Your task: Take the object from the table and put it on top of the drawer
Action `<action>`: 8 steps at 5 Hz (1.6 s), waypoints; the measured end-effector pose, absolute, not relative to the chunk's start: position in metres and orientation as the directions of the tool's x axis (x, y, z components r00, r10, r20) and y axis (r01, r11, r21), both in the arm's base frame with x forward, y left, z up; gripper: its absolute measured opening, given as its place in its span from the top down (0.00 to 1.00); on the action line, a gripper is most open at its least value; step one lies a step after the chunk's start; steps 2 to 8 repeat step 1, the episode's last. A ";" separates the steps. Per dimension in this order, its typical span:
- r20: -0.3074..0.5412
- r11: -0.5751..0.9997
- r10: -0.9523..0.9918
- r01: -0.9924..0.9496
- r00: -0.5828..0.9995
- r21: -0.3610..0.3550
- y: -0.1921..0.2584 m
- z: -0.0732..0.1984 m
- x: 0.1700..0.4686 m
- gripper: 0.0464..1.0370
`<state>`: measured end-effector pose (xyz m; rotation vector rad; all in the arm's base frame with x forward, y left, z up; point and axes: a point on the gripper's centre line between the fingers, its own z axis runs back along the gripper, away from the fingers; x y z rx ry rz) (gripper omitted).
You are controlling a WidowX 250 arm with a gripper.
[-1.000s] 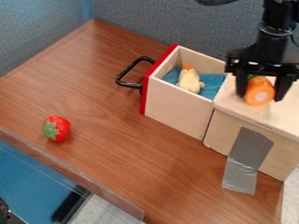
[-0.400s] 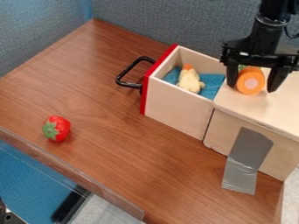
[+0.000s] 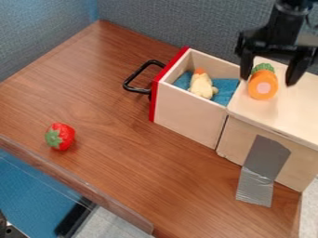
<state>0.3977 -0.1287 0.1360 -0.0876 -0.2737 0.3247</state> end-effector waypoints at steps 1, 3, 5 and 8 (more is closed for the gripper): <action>0.290 0.942 0.336 -0.313 0.896 -0.123 -0.125 0.157 0.394 0.04; 0.290 0.942 0.336 -0.313 0.896 -0.123 -0.125 0.157 0.394 0.04; 0.290 0.942 0.336 -0.313 0.896 -0.123 -0.125 0.157 0.394 0.04; 0.290 0.942 0.336 -0.313 0.896 -0.123 -0.125 0.157 0.394 0.04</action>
